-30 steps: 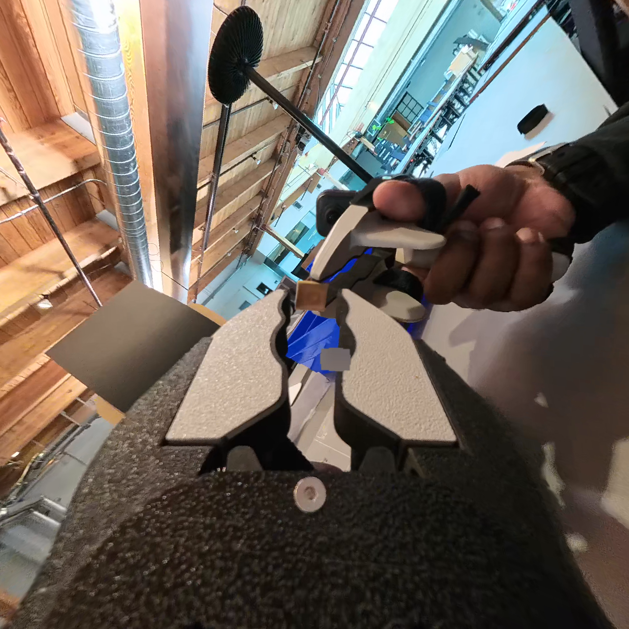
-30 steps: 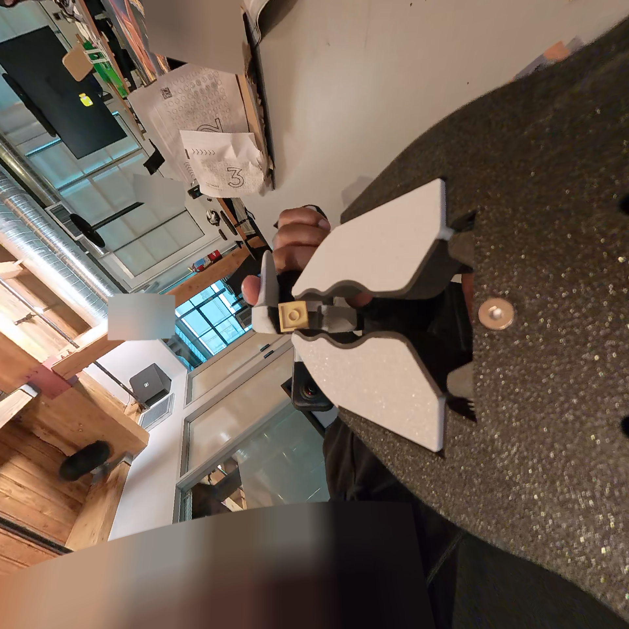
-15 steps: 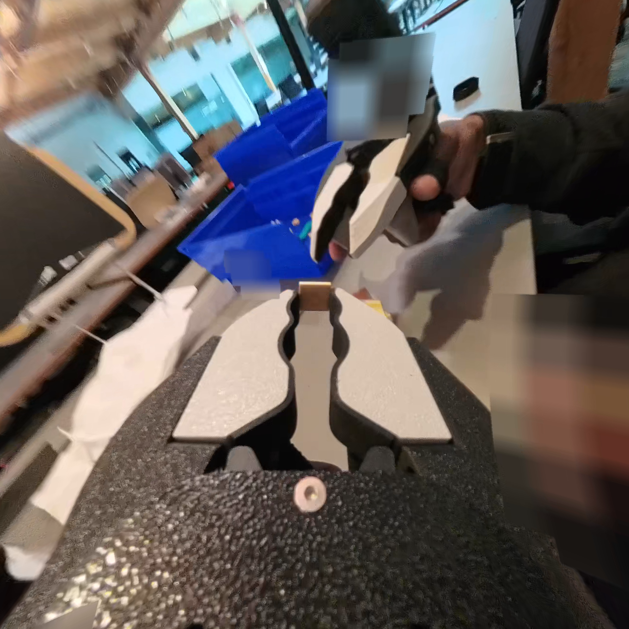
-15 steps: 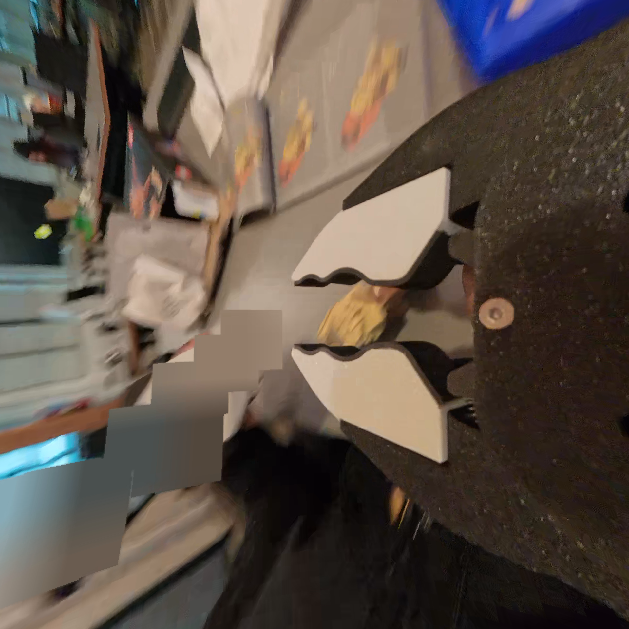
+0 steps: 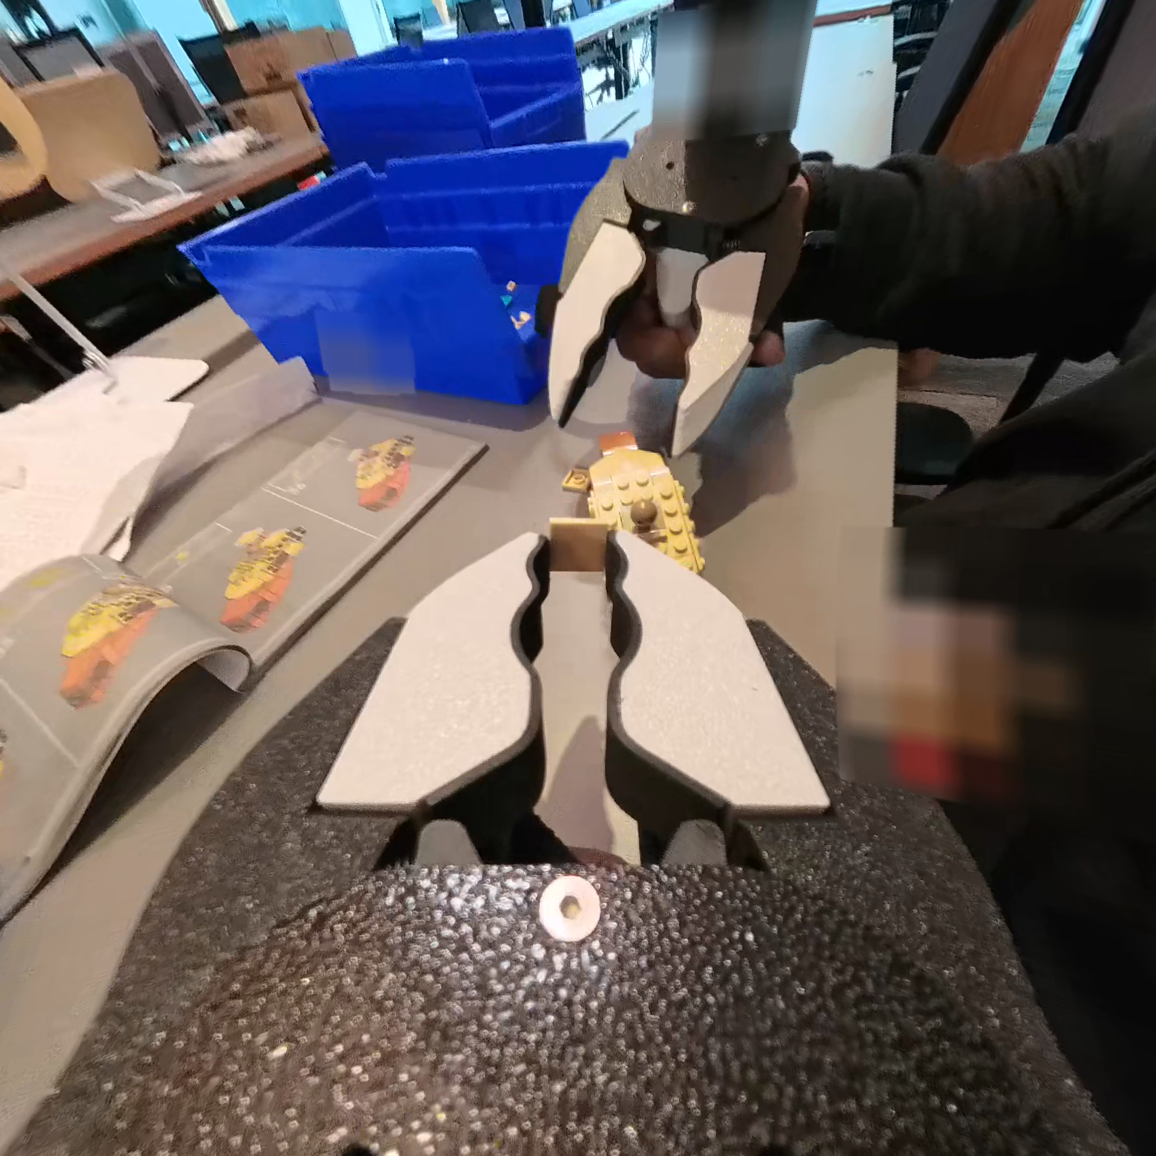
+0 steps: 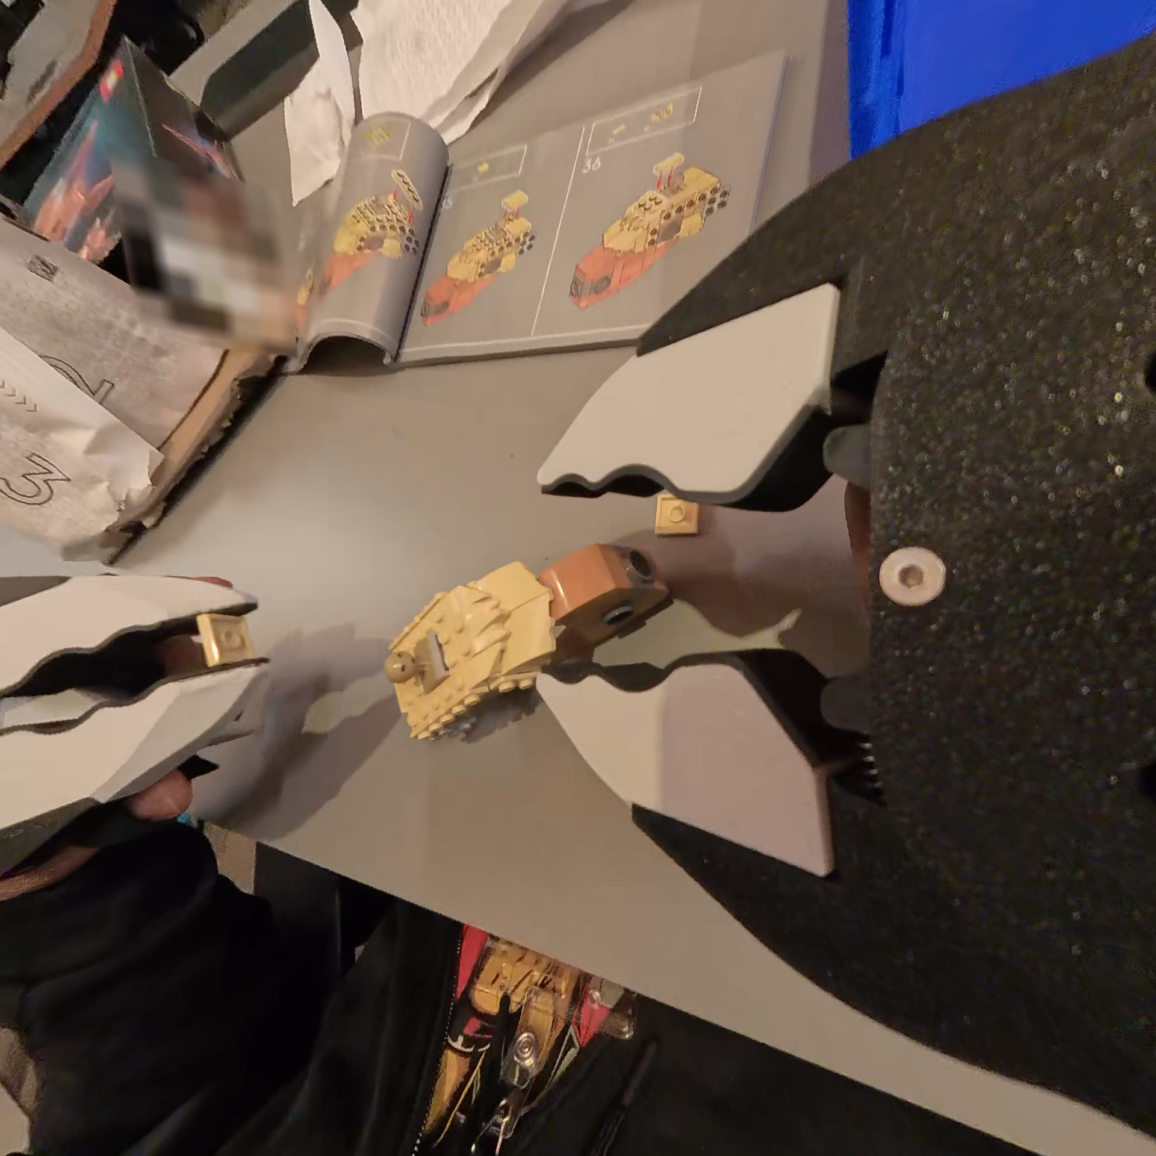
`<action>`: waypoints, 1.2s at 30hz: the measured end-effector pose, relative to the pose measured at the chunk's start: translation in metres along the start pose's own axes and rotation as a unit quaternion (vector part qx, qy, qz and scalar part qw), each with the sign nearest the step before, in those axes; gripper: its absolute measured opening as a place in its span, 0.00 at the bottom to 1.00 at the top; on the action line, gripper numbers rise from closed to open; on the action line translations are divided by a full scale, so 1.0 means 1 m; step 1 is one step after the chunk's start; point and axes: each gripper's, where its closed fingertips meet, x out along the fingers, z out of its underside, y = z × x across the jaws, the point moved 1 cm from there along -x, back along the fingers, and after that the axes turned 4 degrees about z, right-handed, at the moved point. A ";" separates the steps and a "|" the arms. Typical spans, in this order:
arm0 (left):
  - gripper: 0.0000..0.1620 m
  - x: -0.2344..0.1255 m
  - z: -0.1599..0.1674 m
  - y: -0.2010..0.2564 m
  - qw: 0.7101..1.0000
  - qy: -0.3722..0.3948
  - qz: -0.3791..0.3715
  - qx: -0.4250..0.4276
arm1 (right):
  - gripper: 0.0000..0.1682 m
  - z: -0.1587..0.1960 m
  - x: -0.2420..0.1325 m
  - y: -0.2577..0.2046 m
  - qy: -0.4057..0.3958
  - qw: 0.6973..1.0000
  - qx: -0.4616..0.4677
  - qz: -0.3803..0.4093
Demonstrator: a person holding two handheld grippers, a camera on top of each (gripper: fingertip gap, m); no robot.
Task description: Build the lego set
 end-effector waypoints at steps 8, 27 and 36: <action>0.10 0.003 0.011 0.011 0.998 -0.055 0.026 -0.029 | 0.32 -0.003 0.010 -0.007 -0.002 1.000 -0.029 -0.012; 0.10 0.017 0.022 0.019 0.982 -0.179 0.048 -0.034 | 0.26 0.000 0.024 -0.018 -0.017 1.000 -0.022 -0.009; 0.10 0.024 0.027 0.014 0.965 -0.250 0.069 -0.027 | 0.26 0.000 0.021 -0.021 -0.026 0.998 0.018 0.060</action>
